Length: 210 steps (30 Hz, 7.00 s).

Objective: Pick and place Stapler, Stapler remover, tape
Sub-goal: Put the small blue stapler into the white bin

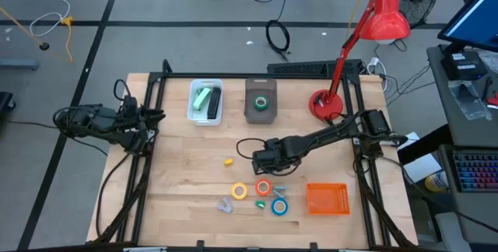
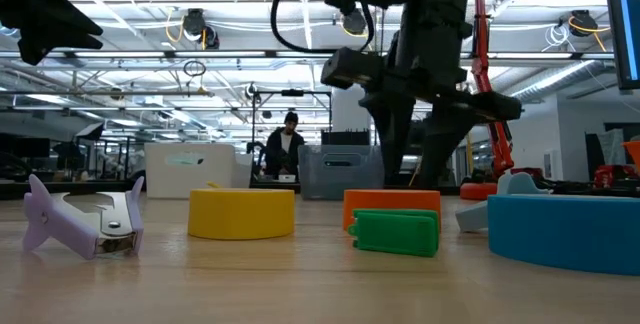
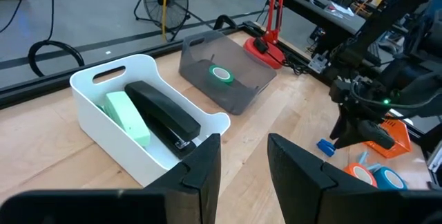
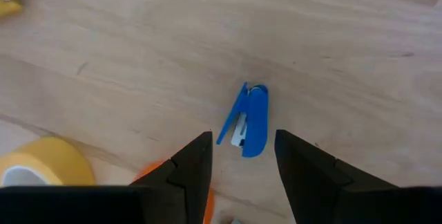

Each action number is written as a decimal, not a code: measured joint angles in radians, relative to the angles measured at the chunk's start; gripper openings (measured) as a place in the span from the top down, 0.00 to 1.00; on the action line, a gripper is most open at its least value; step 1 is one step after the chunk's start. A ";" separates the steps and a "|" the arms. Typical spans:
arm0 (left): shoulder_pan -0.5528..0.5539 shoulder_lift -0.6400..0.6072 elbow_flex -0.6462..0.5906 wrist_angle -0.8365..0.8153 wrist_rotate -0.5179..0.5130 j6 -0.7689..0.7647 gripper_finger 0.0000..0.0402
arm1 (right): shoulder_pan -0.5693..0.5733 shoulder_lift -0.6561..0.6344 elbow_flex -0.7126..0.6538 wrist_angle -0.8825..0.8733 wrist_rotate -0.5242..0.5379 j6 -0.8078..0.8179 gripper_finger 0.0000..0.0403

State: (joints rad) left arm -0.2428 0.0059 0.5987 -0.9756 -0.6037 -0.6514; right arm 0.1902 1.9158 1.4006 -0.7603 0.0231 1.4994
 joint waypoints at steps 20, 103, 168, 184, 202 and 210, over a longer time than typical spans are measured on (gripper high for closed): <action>0.000 0.000 0.000 0.000 0.000 0.000 0.70 | -0.013 0.053 0.000 0.013 -0.025 -0.005 0.62; 0.000 0.000 0.000 0.000 0.000 0.001 0.70 | -0.018 0.092 -0.001 0.061 0.035 0.007 0.85; 0.000 0.000 0.000 0.006 -0.010 -0.006 0.70 | -0.446 0.056 0.195 1.000 -0.076 -0.881 0.85; 0.000 0.000 0.000 0.047 -0.067 0.002 0.70 | -0.433 0.095 0.201 0.943 -0.077 -0.940 0.85; 0.005 0.317 -0.077 0.635 -0.163 0.171 0.70 | -0.424 0.096 0.201 0.970 -0.076 -0.925 0.85; 0.192 0.559 -0.052 0.577 -0.180 0.081 0.70 | -0.415 0.096 0.201 0.960 -0.077 -0.924 0.85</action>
State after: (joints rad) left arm -0.0509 0.5647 0.5468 -0.3990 -0.7841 -0.5706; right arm -0.2245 2.0113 1.6012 0.2001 -0.0536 0.5751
